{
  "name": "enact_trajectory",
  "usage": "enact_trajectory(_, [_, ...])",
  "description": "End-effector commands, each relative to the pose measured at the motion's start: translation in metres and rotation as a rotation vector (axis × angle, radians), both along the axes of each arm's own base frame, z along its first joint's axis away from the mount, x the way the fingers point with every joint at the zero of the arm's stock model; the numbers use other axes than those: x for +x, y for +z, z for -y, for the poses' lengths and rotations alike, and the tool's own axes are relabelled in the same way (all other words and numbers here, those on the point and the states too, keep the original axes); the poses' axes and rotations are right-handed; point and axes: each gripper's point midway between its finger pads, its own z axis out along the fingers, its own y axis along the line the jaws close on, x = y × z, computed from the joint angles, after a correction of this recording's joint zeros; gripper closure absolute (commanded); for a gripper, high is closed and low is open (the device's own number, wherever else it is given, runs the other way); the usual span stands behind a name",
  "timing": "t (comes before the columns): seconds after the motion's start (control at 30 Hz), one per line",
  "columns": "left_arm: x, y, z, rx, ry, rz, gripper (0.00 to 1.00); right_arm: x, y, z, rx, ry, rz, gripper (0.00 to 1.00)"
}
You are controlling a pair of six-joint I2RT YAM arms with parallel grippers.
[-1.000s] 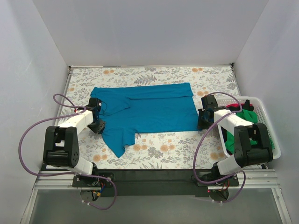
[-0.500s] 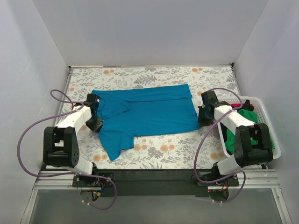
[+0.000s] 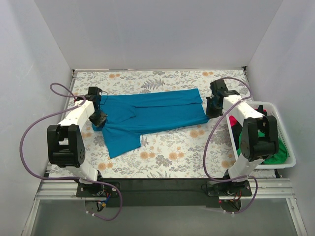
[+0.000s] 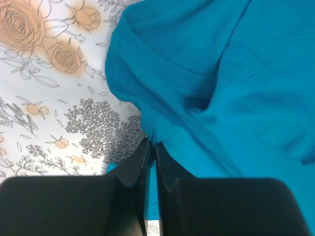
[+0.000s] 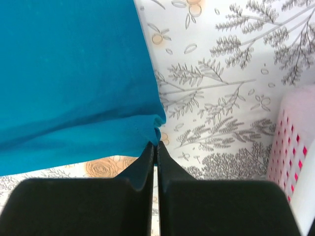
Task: Fold and stack the t-shirts
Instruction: Fold the tshirt
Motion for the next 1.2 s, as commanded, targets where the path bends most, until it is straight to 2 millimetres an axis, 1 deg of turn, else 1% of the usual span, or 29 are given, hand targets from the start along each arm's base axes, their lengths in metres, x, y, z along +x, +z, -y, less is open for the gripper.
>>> enact_trajectory(0.0, [0.017,0.015,-0.004,0.004,-0.015,0.036,1.0,0.017,0.011,-0.002,0.008,0.014,0.022,0.99])
enact_trajectory(0.03, [0.019,0.014,-0.004,0.005,-0.016,0.033,1.0,0.023,0.015,-0.004,0.012,0.015,0.034,0.99])
enact_trajectory(0.07, [0.026,0.017,-0.004,0.005,-0.022,0.045,1.0,0.024,0.012,-0.004,0.013,0.015,0.026,0.99])
enact_trajectory(0.13, [0.031,0.019,-0.004,0.005,-0.027,0.045,1.0,0.029,0.014,-0.005,0.015,0.017,0.03,0.99])
enact_trajectory(0.17, [0.037,0.024,-0.004,0.005,-0.031,0.061,1.0,0.034,0.016,-0.006,0.015,0.018,0.035,0.99])
enact_trajectory(0.23, [0.041,0.026,-0.004,0.006,-0.036,0.063,1.0,0.037,0.017,-0.006,0.017,0.017,0.039,0.99])
enact_trajectory(0.27, [0.046,0.031,-0.005,0.009,-0.035,0.078,1.0,0.041,0.019,-0.007,0.018,0.019,0.044,0.99])
enact_trajectory(0.37, [0.053,0.034,-0.009,0.034,-0.041,0.087,1.0,0.045,0.016,-0.008,0.025,0.018,0.035,0.99])
enact_trajectory(0.4, [0.059,0.038,-0.009,0.038,-0.044,0.102,1.0,0.048,0.016,-0.008,0.029,0.017,0.039,0.99])
enact_trajectory(0.43, [0.061,0.035,-0.01,0.041,-0.05,0.093,1.0,0.049,0.016,-0.008,0.028,0.015,0.038,0.99])
enact_trajectory(0.5, [0.069,0.036,-0.009,0.039,-0.056,0.101,1.0,0.053,0.013,-0.007,0.026,0.011,0.035,0.99])
enact_trajectory(0.53, [0.071,0.032,-0.009,0.037,-0.063,0.089,1.0,0.054,0.012,-0.007,0.027,0.007,0.033,0.99])
enact_trajectory(0.8, [0.097,0.028,-0.013,0.065,-0.096,0.096,1.0,0.057,-0.008,-0.002,0.021,-0.015,-0.014,0.99])
enact_trajectory(0.83, [0.099,0.022,-0.013,0.065,-0.101,0.082,1.0,0.058,-0.009,-0.002,0.024,-0.021,-0.016,0.99])
enact_trajectory(0.87, [0.106,0.025,-0.013,0.068,-0.107,0.094,1.0,0.058,-0.013,-0.002,0.026,-0.022,-0.024,0.99])
enact_trajectory(1.0, [0.113,0.022,-0.016,0.087,-0.109,0.09,1.0,0.064,-0.014,-0.002,0.022,-0.026,-0.02,0.99])
enact_trajectory(1.17, [0.113,0.012,-0.022,0.114,-0.096,0.064,1.0,0.07,-0.016,0.0,0.024,-0.037,-0.018,0.99])
